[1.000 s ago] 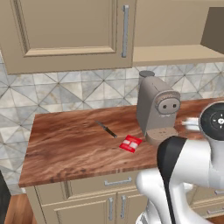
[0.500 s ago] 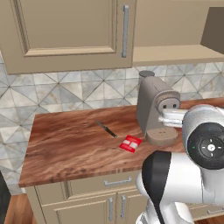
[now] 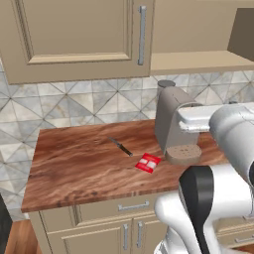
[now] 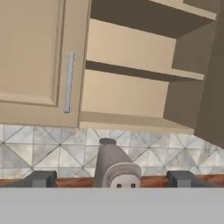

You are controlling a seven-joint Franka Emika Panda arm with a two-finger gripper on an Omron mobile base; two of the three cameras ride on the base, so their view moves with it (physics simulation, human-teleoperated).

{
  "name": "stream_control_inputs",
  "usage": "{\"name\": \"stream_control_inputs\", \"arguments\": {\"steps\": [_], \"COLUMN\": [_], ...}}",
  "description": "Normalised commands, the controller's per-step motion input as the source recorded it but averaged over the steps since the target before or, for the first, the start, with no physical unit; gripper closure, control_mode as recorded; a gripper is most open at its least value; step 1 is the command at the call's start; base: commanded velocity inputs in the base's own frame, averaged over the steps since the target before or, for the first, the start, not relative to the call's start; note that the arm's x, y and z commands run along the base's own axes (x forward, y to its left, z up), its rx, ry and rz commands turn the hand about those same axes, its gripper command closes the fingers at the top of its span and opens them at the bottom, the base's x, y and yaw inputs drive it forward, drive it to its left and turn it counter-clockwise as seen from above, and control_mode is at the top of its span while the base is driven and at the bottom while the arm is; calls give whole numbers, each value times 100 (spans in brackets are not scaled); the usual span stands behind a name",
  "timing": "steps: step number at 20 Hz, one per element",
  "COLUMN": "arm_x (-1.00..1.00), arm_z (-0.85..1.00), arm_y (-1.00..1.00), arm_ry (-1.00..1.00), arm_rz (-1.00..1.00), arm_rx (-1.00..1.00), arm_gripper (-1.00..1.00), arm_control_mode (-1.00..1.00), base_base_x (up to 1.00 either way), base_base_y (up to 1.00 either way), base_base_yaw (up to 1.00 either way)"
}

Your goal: Pick the pan from the cabinet and place it on the stove. Then turn on the stove burner for the pan.

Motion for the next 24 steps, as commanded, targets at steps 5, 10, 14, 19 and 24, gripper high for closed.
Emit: {"name": "stream_control_inputs", "arguments": {"steps": [5,10,14,19,24], "arm_x": [21,26,45,56,53], "arm_z": [21,24,18,8,1], "arm_y": [29,33,24,5,0], "arm_ry": [-28,-14,-7,-3,0], "arm_rz": [16,3,2,7,13], "arm_rx": [-2,0,0,0,0], "arm_gripper": [-100,-100,-100,-100,-100], "arm_control_mode": [-100,-100,-100,-100,-100], "base_base_x": [0,0,0,0,0], "base_base_y": [0,0,0,0,0], "base_base_yaw": [0,0,0,0,0]}}
